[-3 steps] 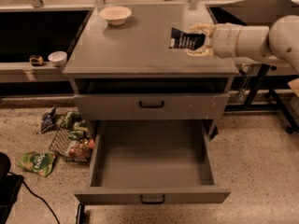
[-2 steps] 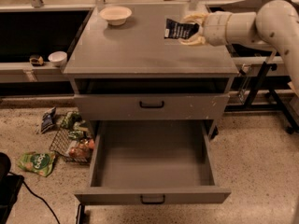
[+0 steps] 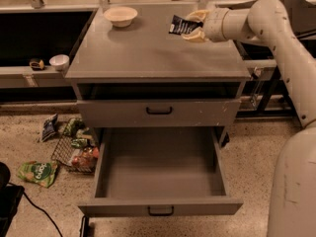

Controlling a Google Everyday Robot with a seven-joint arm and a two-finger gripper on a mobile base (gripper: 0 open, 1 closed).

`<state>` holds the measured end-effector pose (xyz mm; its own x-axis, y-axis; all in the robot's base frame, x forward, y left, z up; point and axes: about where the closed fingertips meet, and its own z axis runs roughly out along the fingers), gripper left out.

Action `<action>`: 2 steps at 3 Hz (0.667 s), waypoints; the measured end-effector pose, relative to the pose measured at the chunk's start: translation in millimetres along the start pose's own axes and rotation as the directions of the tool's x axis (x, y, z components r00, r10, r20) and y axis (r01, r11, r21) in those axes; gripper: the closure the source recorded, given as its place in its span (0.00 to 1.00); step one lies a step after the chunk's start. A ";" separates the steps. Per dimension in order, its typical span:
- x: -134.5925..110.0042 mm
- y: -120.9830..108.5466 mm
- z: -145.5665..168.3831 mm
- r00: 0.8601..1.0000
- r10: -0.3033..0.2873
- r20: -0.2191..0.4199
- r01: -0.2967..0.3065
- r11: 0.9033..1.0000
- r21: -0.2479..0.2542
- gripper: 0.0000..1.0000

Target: Pick rxbar blueberry from middle drawer and place on counter

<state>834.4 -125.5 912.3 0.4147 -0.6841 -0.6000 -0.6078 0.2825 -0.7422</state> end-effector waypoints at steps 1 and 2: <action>18.3 -6.5 18.8 0.996 0.078 -0.032 -0.077 0.997 0.021 0.82; 32.1 -10.4 32.2 0.990 0.136 -0.038 -0.135 0.990 0.035 0.59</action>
Offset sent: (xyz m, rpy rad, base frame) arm 0.0679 -0.0149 -0.0253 0.1313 0.1140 -0.1366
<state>875.8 -128.7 891.1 0.3023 -0.6641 -0.6838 -0.6340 0.3956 -0.6645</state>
